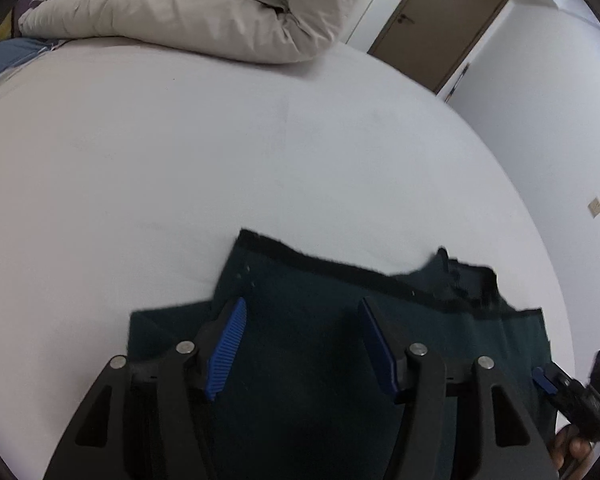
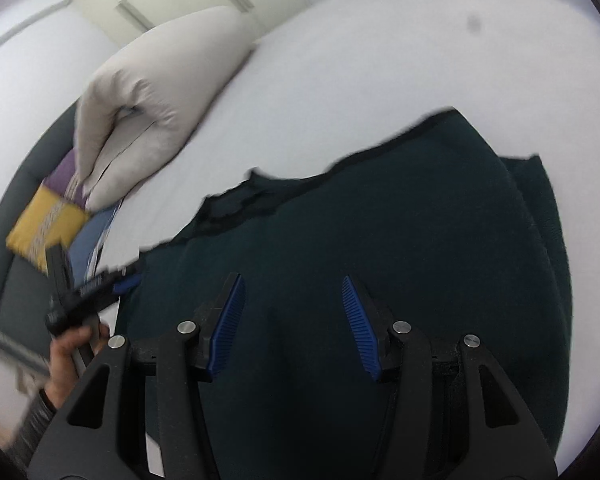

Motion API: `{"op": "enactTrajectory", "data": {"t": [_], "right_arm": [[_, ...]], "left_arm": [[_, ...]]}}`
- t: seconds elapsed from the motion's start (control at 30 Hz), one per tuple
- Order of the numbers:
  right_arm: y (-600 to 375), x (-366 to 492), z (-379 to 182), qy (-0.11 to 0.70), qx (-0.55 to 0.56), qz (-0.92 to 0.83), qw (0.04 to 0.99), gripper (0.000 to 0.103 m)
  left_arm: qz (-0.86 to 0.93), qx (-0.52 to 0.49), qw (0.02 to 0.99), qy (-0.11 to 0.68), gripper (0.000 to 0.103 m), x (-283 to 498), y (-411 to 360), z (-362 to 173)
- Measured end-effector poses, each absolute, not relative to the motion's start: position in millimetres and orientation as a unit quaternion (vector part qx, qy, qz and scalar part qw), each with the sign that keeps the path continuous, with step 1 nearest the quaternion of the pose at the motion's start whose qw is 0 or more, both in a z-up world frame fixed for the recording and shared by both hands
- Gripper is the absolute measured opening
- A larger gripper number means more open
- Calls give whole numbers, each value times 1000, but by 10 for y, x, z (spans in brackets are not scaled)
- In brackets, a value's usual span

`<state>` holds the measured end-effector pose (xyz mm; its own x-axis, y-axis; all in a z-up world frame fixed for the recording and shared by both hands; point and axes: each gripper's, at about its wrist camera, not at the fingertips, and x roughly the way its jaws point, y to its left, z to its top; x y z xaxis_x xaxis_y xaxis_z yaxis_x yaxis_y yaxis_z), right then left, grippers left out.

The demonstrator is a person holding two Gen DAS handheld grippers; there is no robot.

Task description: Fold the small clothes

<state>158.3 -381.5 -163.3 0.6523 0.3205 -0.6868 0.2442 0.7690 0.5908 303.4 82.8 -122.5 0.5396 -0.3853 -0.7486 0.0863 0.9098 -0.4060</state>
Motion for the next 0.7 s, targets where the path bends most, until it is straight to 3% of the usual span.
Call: {"op": "enactTrajectory", "data": {"t": [0.2,0.33,0.4,0.63,0.7], "right_arm": [[-4255,1670,-1804,356,430,1,829,46],[-4317,1577,-1756,349,417,-40,839,48],[-4371,1505,-1733,343,428,-52,835,48],[-3916,1144,-1369,335,398,-1,854,50],[-3630,1123,-1341,339,395,35,853,52]], "left_arm": [[-142,-213,860,442,47,3003,1070,-1265],[-136,-236,857,437,47,2936,1200,-1228],[-102,-227,864,438,65,2887,1245,-1166],[-135,-161,887,410,68,2121,1092,-818],[-145,-123,894,405,73,1870,925,-772]]}}
